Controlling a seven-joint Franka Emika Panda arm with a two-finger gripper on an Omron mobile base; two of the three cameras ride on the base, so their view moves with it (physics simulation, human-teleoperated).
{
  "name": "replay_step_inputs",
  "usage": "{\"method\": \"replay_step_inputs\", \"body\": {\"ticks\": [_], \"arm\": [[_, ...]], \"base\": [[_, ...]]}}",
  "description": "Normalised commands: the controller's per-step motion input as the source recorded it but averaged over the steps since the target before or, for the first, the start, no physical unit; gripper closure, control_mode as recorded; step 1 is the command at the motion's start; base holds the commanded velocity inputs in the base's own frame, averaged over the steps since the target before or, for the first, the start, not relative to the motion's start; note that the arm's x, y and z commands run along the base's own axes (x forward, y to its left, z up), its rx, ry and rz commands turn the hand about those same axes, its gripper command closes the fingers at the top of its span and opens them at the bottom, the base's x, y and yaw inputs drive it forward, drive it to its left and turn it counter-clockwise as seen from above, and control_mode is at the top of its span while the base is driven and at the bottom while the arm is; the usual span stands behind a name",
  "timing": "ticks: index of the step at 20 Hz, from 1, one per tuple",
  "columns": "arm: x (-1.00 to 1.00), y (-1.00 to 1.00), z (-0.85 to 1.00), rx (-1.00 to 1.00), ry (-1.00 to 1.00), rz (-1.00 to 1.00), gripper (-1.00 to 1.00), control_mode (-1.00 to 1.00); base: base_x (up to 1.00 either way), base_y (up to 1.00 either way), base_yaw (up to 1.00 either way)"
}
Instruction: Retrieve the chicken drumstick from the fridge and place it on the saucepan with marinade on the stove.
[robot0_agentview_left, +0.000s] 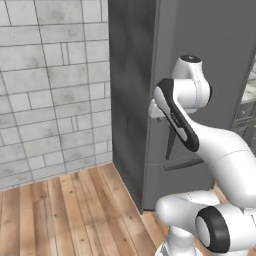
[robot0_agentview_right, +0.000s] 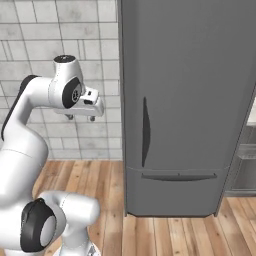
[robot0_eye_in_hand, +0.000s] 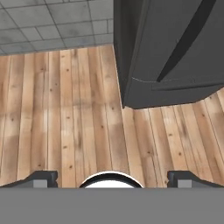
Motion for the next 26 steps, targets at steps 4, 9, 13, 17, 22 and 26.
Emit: {"method": "replay_step_inputs", "body": {"ticks": [4, 9, 13, 17, 22, 26], "arm": [[0.00, 0.00, 0.00, 0.00, 0.00, 0.00, -1.00, 1.00], [0.00, 0.00, 0.00, 0.00, 0.00, 0.00, -1.00, 1.00], [0.00, 0.00, 0.00, 0.00, 0.00, 0.00, -1.00, 1.00], [0.00, -0.17, -0.09, 0.00, -0.06, 0.08, -1.00, -1.00], [0.00, -0.63, -0.20, 0.04, -0.32, 0.14, -1.00, -1.00], [0.10, -0.49, -0.23, 0.06, -0.39, 0.10, -1.00, -1.00]], "base": [[0.00, -0.42, 0.00], [0.00, -0.31, -0.01], [0.00, -0.14, 0.00], [0.00, -0.23, 0.09], [0.00, 0.00, 0.00], [0.00, 0.00, 0.00]]}}
